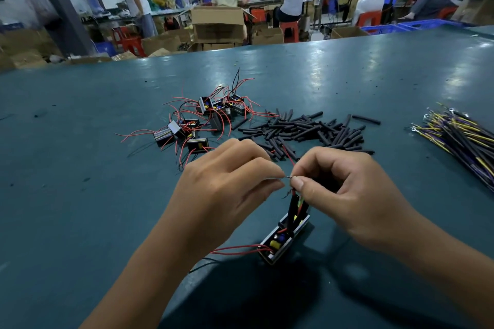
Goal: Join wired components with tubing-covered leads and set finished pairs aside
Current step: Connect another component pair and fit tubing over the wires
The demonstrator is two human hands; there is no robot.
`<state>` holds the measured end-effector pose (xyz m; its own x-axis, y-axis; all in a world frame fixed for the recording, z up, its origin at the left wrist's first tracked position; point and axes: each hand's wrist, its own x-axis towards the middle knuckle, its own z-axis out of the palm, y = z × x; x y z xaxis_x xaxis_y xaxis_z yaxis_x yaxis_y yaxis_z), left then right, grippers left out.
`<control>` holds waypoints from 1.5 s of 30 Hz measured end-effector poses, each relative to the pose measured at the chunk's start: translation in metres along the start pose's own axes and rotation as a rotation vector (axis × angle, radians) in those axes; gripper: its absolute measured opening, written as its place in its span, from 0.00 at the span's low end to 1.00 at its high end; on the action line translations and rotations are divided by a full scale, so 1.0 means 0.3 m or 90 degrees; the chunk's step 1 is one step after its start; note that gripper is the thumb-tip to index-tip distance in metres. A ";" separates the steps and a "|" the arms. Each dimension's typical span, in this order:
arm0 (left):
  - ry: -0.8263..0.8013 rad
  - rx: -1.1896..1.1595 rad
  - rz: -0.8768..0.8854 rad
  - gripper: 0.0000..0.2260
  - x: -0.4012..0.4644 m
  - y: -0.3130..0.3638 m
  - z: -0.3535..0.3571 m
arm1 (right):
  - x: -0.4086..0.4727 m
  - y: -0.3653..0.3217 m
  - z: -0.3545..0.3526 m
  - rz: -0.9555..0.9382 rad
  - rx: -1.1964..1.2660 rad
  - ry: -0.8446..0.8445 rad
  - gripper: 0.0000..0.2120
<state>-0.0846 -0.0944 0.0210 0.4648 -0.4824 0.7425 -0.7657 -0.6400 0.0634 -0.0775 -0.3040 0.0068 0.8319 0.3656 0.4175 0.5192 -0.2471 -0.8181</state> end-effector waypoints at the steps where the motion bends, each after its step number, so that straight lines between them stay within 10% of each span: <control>1: 0.004 -0.008 -0.004 0.06 0.000 -0.001 0.001 | 0.000 0.000 0.000 0.000 0.000 0.001 0.03; 15: -0.014 -0.256 -0.182 0.05 0.001 0.035 0.005 | -0.005 -0.014 0.001 -0.006 -0.011 -0.002 0.04; 24: -0.053 -0.715 -0.569 0.05 -0.008 0.041 0.047 | 0.003 -0.002 0.003 -0.002 0.002 -0.001 0.04; 45: -0.179 -0.387 -0.421 0.10 -0.030 0.052 0.096 | 0.039 0.041 -0.056 0.138 0.099 -0.026 0.13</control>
<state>-0.0879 -0.1173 -0.0040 0.9176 -0.3107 0.2478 -0.3719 -0.4515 0.8111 -0.0581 -0.3178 0.0083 0.9101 0.3563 0.2118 0.2908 -0.1847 -0.9388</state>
